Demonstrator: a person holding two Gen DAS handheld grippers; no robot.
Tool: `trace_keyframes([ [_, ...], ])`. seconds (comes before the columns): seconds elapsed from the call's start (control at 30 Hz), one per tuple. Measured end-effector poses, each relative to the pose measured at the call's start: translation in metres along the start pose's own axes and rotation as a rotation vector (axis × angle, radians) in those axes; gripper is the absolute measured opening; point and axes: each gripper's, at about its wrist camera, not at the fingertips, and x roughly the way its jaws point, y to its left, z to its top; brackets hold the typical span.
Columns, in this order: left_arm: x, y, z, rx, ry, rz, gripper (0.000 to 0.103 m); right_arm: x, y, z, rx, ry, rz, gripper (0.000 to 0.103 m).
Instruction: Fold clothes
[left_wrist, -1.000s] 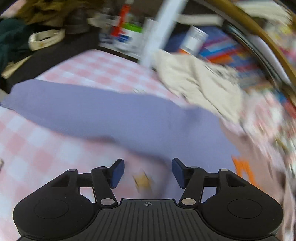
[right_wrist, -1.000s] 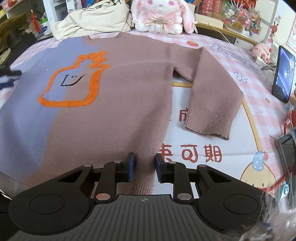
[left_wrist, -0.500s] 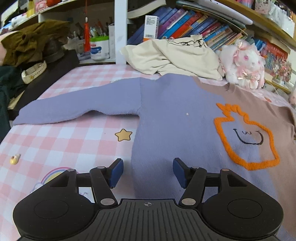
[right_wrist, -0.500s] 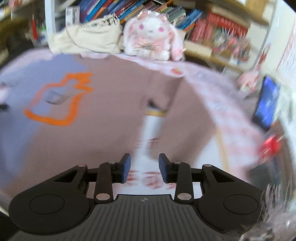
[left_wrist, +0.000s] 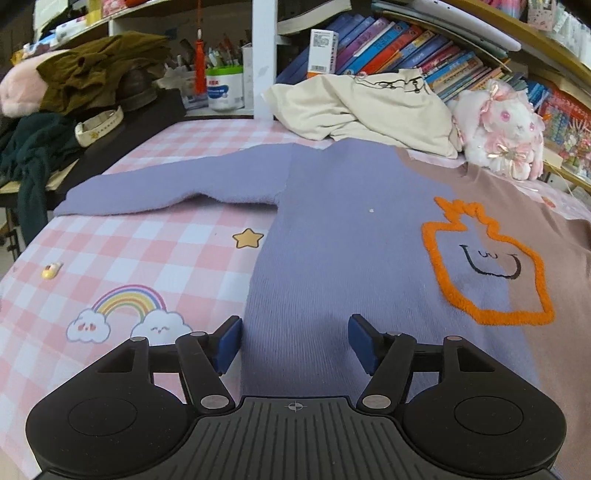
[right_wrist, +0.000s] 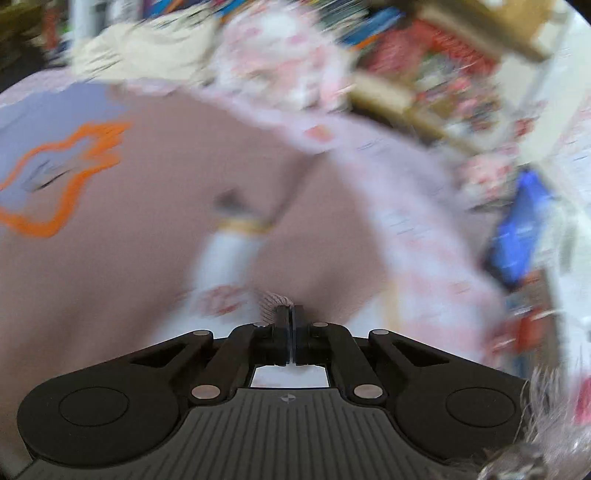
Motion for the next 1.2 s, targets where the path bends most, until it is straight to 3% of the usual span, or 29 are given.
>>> trace_keyframes([
  [0.13,0.000,-0.003,0.000,-0.024,0.008,0.026,0.064,0.002,-0.049,0.012,0.078,-0.060,-0.166,0.002],
  [0.27,-0.002,-0.007,-0.001,-0.042,0.011,0.046,0.065,0.016,-0.094,0.020,0.137,-0.040,-0.310,0.005],
  [0.3,-0.002,-0.007,-0.001,-0.044,0.012,0.051,0.066,0.020,-0.100,0.020,0.138,-0.030,-0.335,0.016],
  [0.33,-0.003,-0.008,-0.001,-0.046,0.014,0.055,0.068,0.022,-0.103,0.020,0.135,-0.030,-0.352,0.034],
  [0.37,-0.003,-0.008,-0.002,-0.047,0.016,0.059,0.068,0.020,-0.102,0.019,0.135,-0.042,-0.353,0.038],
  [0.5,-0.007,-0.008,-0.004,-0.017,0.016,0.058,0.069,0.013,-0.079,0.013,0.136,-0.069,-0.182,0.039],
  [0.67,-0.012,-0.007,-0.005,0.042,0.008,0.073,0.069,0.014,-0.024,0.005,0.158,0.019,0.147,0.039],
  [0.8,-0.012,-0.001,-0.002,0.043,0.021,0.058,0.069,0.003,0.023,-0.004,0.180,0.056,0.343,0.042],
  [0.97,-0.006,0.011,0.001,0.013,0.049,0.010,0.067,-0.009,0.058,-0.012,0.141,0.110,0.375,0.043],
  [1.1,-0.003,0.018,0.002,0.008,0.044,-0.009,0.059,-0.019,0.086,-0.018,0.110,0.153,0.394,0.042],
  [1.2,-0.003,0.028,0.008,-0.008,0.032,-0.009,0.056,-0.025,0.087,-0.024,0.138,0.170,0.372,0.042],
])
